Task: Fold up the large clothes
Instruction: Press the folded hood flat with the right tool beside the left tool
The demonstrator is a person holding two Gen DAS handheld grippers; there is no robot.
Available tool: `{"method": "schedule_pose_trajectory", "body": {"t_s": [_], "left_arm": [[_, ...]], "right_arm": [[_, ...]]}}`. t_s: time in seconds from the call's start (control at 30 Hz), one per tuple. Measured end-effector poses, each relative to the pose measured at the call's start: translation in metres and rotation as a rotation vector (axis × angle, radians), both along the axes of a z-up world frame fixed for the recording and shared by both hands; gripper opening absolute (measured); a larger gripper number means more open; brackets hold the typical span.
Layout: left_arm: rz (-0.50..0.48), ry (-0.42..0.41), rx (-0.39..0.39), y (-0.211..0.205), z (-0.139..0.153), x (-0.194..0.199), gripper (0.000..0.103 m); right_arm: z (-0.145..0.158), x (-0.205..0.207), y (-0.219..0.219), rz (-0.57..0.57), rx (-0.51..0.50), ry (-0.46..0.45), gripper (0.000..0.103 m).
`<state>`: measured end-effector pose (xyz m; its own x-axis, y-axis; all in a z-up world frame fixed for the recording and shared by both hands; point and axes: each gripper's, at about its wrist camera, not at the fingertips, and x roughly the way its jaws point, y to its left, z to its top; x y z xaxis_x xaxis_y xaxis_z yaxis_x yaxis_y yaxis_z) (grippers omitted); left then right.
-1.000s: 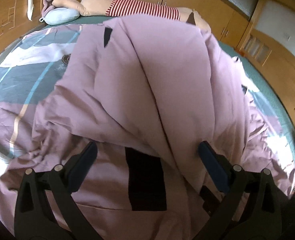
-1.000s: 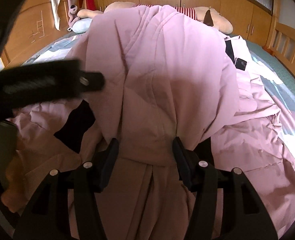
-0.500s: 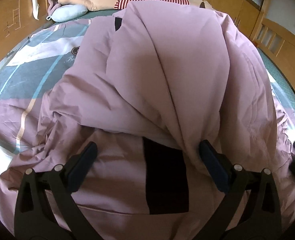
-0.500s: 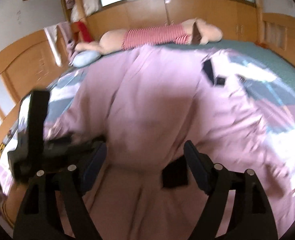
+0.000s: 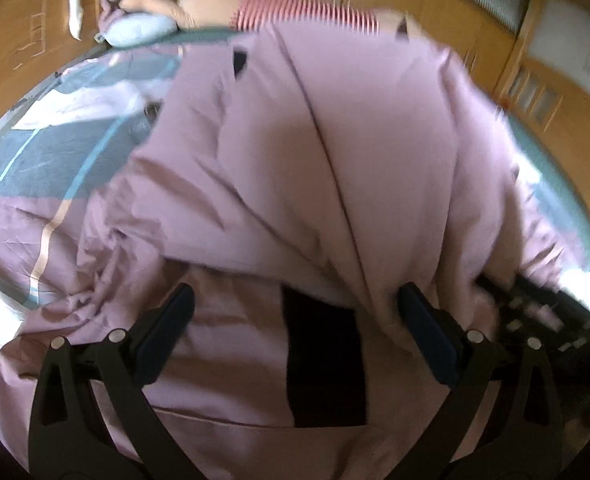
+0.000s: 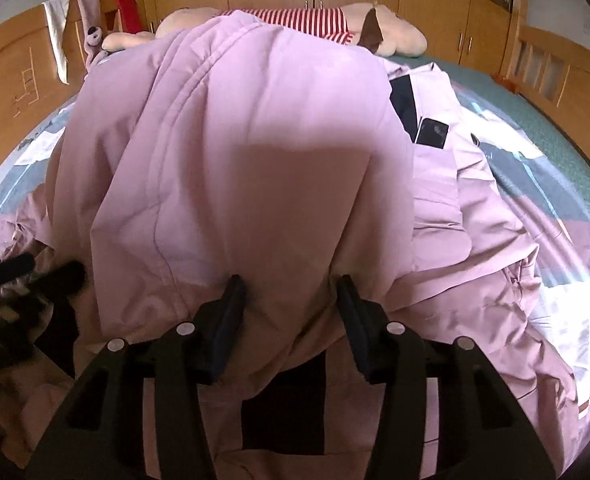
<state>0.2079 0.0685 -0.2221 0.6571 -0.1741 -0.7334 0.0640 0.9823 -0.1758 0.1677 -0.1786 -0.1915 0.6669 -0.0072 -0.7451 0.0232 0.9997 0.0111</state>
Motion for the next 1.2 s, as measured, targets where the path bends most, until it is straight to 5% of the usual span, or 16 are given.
{"method": "schedule_pose_trajectory", "body": {"t_s": [0.07,0.17,0.33,0.47,0.73,0.87,0.93,1.1,1.2], "left_arm": [[0.020,-0.054,0.037,0.001,0.007,-0.003,0.101],[0.003,0.022,0.089,-0.005,-0.010,0.005,0.101],[0.010,0.070,0.012,0.007,-0.018,0.011,0.101],[0.016,0.063,0.028,0.004,-0.018,0.011,0.101],[0.020,0.058,0.035,0.005,-0.019,0.010,0.101],[0.021,0.057,0.036,0.002,-0.020,0.010,0.101],[0.019,0.057,0.034,0.001,-0.019,0.010,0.101],[0.012,0.055,0.054,-0.002,-0.022,0.010,0.101],[0.014,0.059,0.049,-0.001,-0.022,0.011,0.101]], "right_arm": [[-0.001,-0.002,-0.005,0.001,0.032,-0.013,0.051],[-0.002,-0.006,-0.008,0.003,0.060,-0.023,0.053],[0.010,-0.005,-0.006,0.005,0.046,-0.013,0.055],[0.062,-0.024,-0.009,-0.031,0.115,-0.237,0.055],[0.117,0.066,0.026,0.097,0.203,-0.240,0.055],[0.090,0.120,0.047,0.095,0.109,-0.112,0.055],[0.061,0.132,0.052,0.092,0.043,-0.067,0.066],[0.033,0.125,0.070,0.102,-0.110,-0.132,0.075],[0.051,0.113,0.067,0.115,-0.072,-0.179,0.072]]}}
